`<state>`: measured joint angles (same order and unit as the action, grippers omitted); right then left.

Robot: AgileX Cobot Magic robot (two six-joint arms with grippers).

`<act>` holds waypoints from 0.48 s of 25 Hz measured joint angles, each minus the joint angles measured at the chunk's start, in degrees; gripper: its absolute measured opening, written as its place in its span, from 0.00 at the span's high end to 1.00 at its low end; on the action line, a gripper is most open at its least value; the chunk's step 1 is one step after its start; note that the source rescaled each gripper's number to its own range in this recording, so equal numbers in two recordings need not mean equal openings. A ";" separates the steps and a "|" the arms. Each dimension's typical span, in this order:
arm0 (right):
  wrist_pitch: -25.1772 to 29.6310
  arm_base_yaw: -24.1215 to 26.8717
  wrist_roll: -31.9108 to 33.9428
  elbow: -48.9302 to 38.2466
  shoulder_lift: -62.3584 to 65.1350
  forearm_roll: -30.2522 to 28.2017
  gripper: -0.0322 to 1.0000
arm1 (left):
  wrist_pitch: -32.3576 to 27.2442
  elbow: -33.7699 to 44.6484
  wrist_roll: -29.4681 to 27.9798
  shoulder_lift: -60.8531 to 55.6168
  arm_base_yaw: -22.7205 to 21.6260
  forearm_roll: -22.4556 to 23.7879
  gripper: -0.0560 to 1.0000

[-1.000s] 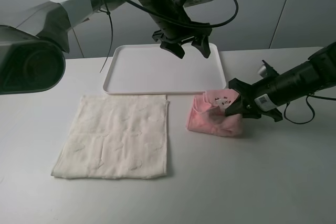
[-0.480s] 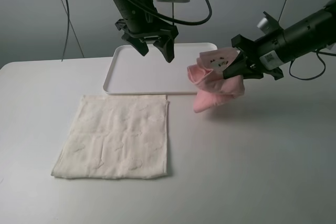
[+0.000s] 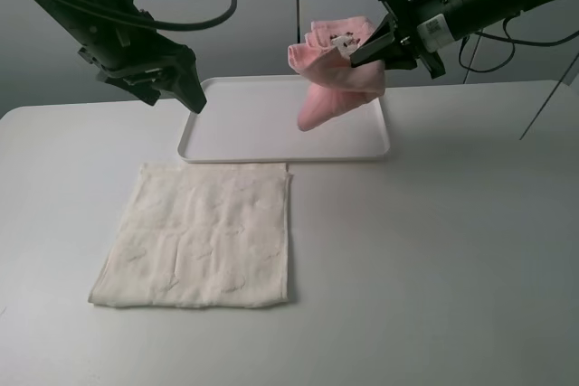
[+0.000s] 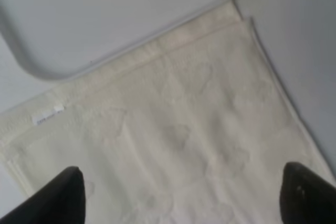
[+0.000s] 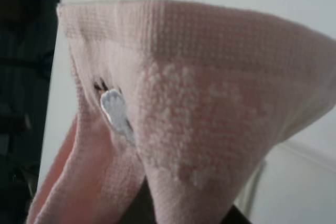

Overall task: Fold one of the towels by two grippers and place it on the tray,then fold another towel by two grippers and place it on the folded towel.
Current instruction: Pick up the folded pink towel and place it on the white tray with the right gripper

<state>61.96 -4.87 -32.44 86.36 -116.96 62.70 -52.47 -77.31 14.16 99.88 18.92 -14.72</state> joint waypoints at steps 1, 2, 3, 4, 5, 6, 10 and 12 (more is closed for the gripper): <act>0.38 -0.78 0.89 2.72 -1.53 0.44 0.87 | 0.74 1.27 0.28 -0.14 0.01 0.01 0.04; 0.81 -1.69 1.83 6.04 -3.42 1.01 0.87 | 1.78 2.92 0.53 -0.22 0.01 -0.18 0.04; 1.30 -2.52 2.45 9.91 -5.35 1.50 0.87 | 2.68 4.30 0.67 -0.22 0.01 -0.41 0.04; 1.67 -3.15 3.00 12.55 -7.04 2.45 0.87 | 3.60 5.32 0.89 -0.22 0.01 -1.09 0.04; 1.84 -3.94 3.26 15.57 -9.40 3.80 0.87 | 4.62 6.41 1.26 -0.26 0.01 -1.76 0.04; 1.98 -4.49 3.35 17.93 -11.13 4.73 0.87 | 5.36 7.20 1.82 -0.26 0.01 -2.48 0.04; 1.98 -5.89 3.48 27.23 -18.95 10.32 0.87 | 7.20 9.44 3.55 -0.26 0.01 -4.74 0.04; 1.75 -5.89 3.06 29.64 -23.07 13.12 0.87 | 7.57 9.67 3.76 -0.26 0.01 -4.93 0.04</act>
<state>63.71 -10.76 -29.38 116.00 -140.04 75.83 -44.91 -67.64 17.92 99.62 18.93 -19.64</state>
